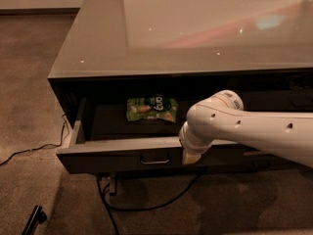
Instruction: Open top drawer
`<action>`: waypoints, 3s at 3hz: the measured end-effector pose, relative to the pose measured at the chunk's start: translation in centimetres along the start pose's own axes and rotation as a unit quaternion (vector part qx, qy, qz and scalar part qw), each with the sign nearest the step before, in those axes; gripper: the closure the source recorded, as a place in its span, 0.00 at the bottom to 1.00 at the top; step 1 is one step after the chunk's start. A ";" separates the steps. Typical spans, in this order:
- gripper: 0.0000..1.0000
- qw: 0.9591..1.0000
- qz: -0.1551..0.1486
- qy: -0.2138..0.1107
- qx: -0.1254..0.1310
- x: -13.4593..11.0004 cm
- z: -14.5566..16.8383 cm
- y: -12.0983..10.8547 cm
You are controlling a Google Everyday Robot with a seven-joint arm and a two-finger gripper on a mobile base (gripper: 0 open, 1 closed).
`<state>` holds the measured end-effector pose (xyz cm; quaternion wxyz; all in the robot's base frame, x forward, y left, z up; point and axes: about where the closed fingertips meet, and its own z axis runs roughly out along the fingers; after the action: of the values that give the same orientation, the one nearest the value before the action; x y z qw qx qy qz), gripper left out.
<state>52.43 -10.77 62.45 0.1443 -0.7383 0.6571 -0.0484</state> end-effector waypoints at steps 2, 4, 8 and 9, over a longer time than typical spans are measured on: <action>0.00 0.999 0.030 0.019 -0.023 -0.7 -0.2 6.9; 0.00 0.999 0.030 0.009 -0.007 -0.7 -0.8 6.9; 0.88 0.994 -0.002 0.052 0.099 -2.1 -9.5 5.9; 1.00 0.992 0.002 0.059 0.112 -2.0 -10.5 5.6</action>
Offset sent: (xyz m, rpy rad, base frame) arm -0.1357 -0.0071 -0.0372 -0.0259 0.1183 -0.1194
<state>44.10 -10.94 71.11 0.1867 -0.7123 0.6561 -0.1651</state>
